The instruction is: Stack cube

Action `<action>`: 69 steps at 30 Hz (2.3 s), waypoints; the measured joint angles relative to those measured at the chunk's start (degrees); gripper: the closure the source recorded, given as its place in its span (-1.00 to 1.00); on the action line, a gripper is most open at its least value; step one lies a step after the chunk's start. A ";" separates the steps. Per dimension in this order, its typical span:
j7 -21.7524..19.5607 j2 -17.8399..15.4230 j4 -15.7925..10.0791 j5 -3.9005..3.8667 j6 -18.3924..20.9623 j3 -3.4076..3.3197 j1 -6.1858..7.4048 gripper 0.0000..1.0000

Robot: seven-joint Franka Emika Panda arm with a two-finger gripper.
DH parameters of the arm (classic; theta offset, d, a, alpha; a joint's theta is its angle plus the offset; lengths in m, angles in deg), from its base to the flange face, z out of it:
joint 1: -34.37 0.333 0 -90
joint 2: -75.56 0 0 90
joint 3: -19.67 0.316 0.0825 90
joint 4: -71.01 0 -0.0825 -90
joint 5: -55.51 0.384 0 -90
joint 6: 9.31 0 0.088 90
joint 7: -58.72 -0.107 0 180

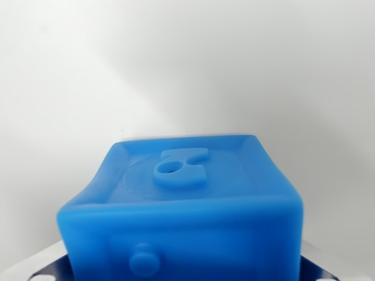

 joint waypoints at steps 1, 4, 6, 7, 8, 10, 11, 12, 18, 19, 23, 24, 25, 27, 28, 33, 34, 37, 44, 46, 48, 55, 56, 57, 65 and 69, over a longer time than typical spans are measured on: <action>0.00 -0.21 -0.04 0.00 0.11 0.00 0.00 1.00; 0.00 -0.65 -0.16 0.00 0.37 0.00 0.00 1.00; 0.00 -1.02 -0.25 0.00 0.62 0.02 -0.01 1.00; 0.00 -1.24 -0.33 0.00 0.77 0.03 -0.02 1.00; 0.00 -1.50 -0.43 0.00 0.94 0.04 -0.03 1.00; 0.00 -2.04 -0.62 0.01 1.30 0.07 -0.06 1.00; 0.00 -2.30 -0.71 0.01 1.48 0.09 -0.07 1.00; 0.00 -2.59 -0.79 0.01 1.68 0.11 -0.09 1.00; 0.04 -4.34 -1.24 0.04 2.89 0.27 -0.19 1.00; 0.05 -4.66 -1.33 0.05 3.15 0.30 -0.22 1.00; 0.11 -5.81 -1.54 0.08 4.08 0.42 -0.32 1.00; 0.13 -6.23 -1.61 0.10 4.43 0.46 -0.34 1.00; 0.15 -6.60 -1.68 0.11 4.71 0.50 -0.36 1.00; 0.19 -7.34 -1.79 0.15 5.27 0.56 -0.39 1.00; 0.21 -7.74 -1.86 0.17 5.59 0.59 -0.41 1.00; 0.34 -9.72 -2.21 0.32 7.17 0.75 -0.52 1.00; 0.37 -10.13 -2.26 0.35 7.49 0.78 -0.55 1.00; 0.46 -11.37 -2.34 0.45 8.63 0.85 -0.59 1.00; -0.52 -13.06 -4.17 1.05 8.81 0.63 -0.62 1.00; -1.07 -13.57 -4.94 1.21 8.69 0.47 -0.62 1.00; -1.72 -14.18 -5.69 1.35 8.56 0.31 -0.63 1.00; -3.91 -16.41 -8.32 1.93 8.09 -0.21 -0.63 1.00; -4.22 -16.71 -8.68 2.00 8.03 -0.28 -0.63 1.00; -4.52 -17.00 -9.09 2.08 7.95 -0.36 -0.63 1.00; -7.03 -19.40 -11.93 2.56 7.49 -0.96 -0.63 1.00; -8.37 -20.59 -13.41 2.77 7.16 -1.29 -0.63 1.00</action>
